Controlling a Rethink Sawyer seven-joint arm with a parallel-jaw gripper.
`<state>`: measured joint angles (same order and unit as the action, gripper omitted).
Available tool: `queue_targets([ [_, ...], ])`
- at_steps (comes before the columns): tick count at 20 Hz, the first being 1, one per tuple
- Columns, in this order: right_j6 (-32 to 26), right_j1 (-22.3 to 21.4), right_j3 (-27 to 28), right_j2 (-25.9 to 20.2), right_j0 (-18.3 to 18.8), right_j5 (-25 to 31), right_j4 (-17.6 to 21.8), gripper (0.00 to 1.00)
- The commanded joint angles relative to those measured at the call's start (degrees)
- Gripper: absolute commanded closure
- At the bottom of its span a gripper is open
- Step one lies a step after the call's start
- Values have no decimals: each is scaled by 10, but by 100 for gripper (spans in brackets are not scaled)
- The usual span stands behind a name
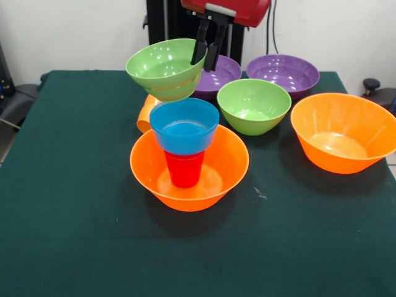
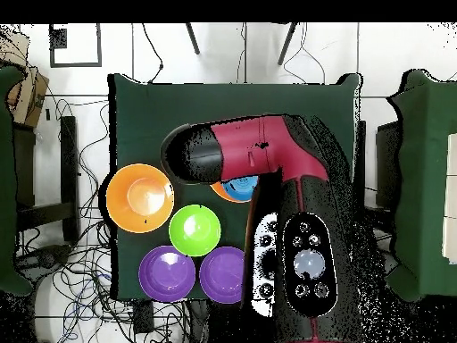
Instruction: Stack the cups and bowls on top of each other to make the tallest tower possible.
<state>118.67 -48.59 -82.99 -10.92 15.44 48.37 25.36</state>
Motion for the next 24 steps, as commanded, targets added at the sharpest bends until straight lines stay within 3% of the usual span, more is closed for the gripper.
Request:
queue_targets([
  [1, -12, 9, 13, -5, -24, 72, 7, 100],
  [10, 3, 46, 40, -4, -31, 52, 4, 100],
  [24, -14, 68, 72, -1, -31, 52, 8, 100],
])
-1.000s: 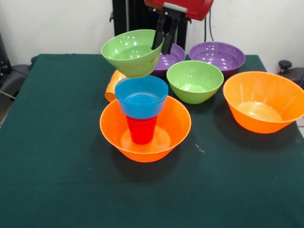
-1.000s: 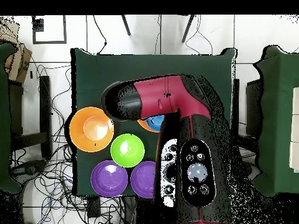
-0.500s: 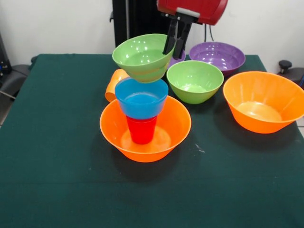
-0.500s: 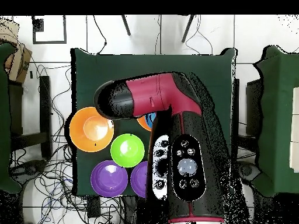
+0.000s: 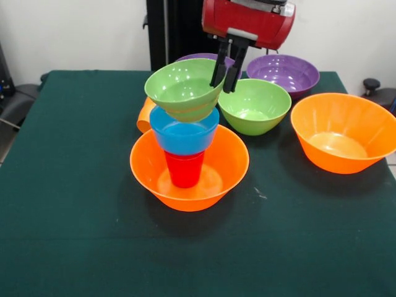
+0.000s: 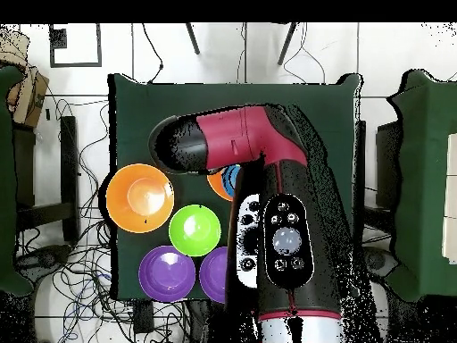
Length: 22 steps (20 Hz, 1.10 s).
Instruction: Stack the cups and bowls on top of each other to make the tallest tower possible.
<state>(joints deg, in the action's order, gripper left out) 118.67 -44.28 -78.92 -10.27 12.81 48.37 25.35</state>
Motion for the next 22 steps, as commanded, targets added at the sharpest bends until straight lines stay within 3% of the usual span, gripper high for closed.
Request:
queue_targets([
  [1, -13, 23, 30, -7, -6, 54, 7, 100],
  [22, -8, 11, 15, 8, -17, 58, -2, 100],
])
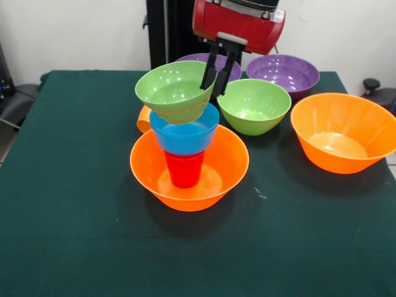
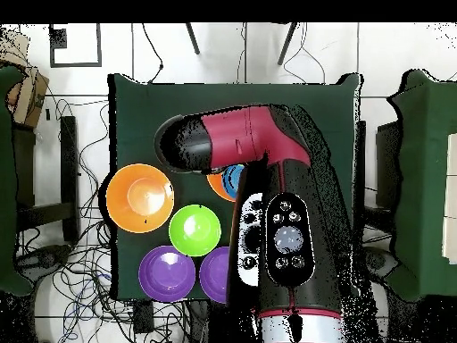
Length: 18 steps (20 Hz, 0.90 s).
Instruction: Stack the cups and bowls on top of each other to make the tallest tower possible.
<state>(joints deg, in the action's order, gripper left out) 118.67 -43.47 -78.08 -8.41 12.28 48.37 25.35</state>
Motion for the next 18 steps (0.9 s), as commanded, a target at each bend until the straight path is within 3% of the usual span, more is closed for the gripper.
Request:
queue_targets([
  [1, -8, 3, 9, -9, -13, 57, -1, 100],
  [18, 1, 4, 7, 4, -24, 46, -6, 100],
])
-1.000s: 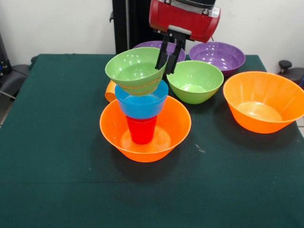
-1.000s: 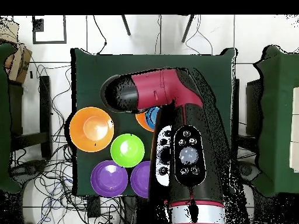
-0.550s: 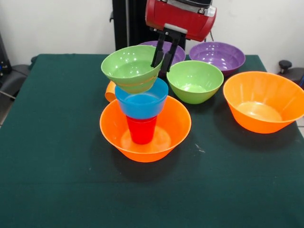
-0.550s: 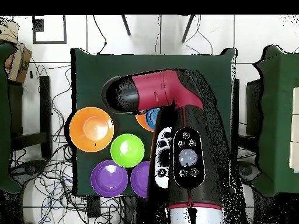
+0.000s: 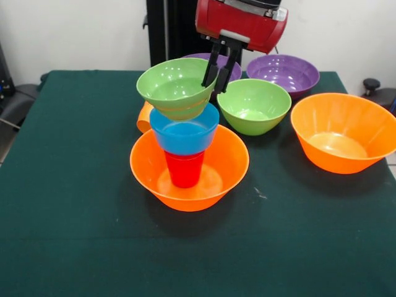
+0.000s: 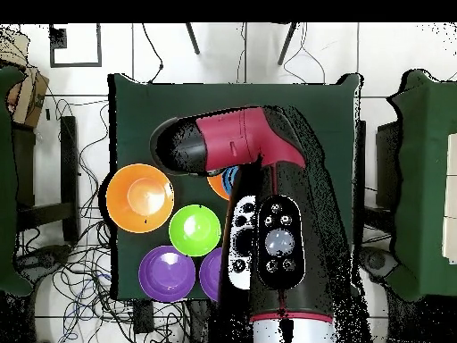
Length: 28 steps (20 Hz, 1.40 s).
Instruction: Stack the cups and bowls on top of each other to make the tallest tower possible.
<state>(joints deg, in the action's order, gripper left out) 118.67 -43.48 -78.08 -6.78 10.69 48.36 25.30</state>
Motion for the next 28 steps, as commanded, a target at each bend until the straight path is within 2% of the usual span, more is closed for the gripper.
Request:
queue_targets([
  [1, 1, 4, 7, -12, -8, 46, -6, 100],
  [2, 2, 4, 7, -12, -8, 45, -7, 100],
  [3, 1, 3, 5, -11, -8, 43, -8, 0],
  [9, -9, 1, 13, -8, -12, 48, 0, 0],
  [28, -7, -3, 3, -3, -14, 42, -13, 0],
])
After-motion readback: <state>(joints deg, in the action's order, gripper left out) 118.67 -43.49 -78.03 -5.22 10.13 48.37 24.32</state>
